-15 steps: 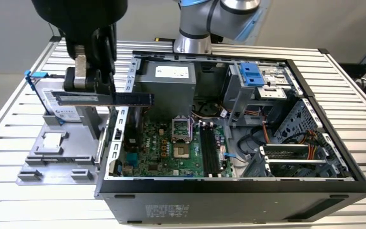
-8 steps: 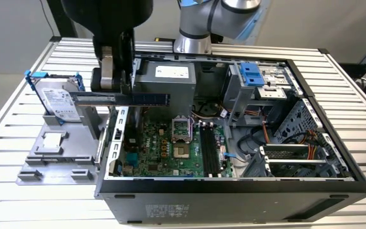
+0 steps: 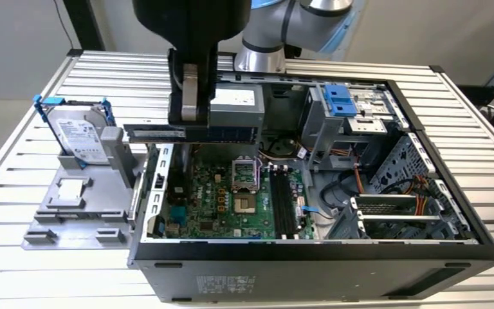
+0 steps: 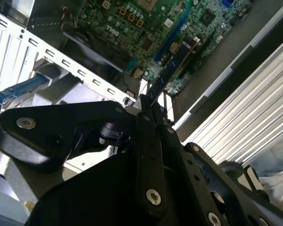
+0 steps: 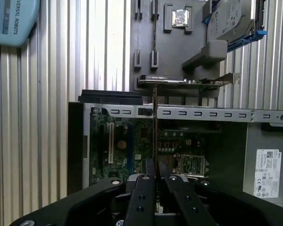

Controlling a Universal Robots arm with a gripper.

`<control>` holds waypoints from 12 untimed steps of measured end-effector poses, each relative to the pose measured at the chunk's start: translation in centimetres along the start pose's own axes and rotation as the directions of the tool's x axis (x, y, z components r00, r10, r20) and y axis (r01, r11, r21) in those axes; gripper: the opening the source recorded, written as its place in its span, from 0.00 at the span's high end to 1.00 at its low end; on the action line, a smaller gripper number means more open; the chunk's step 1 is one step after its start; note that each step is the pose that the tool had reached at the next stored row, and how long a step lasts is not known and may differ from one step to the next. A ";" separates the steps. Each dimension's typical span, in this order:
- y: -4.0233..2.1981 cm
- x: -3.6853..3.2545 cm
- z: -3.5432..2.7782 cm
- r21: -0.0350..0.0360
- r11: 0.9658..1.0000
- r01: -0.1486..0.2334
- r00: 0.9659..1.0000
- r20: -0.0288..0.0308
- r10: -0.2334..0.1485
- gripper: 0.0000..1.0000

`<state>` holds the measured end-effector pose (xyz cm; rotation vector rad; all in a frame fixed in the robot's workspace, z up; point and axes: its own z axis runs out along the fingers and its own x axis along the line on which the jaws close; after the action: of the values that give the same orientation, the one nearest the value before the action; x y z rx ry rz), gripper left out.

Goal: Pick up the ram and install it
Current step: 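Pick up the ram and move it above insertion slot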

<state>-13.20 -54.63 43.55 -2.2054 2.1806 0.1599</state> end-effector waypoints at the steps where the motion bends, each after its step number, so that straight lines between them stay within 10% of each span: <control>1: -0.28 0.00 -0.01 0.000 1.000 0.000 1.000 0.000 0.000 1.00; 12: -2.77 -0.16 -0.07 0.000 1.000 0.000 1.000 0.000 0.000 1.00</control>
<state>-10.43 -54.45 43.50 -2.2054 2.1807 0.1599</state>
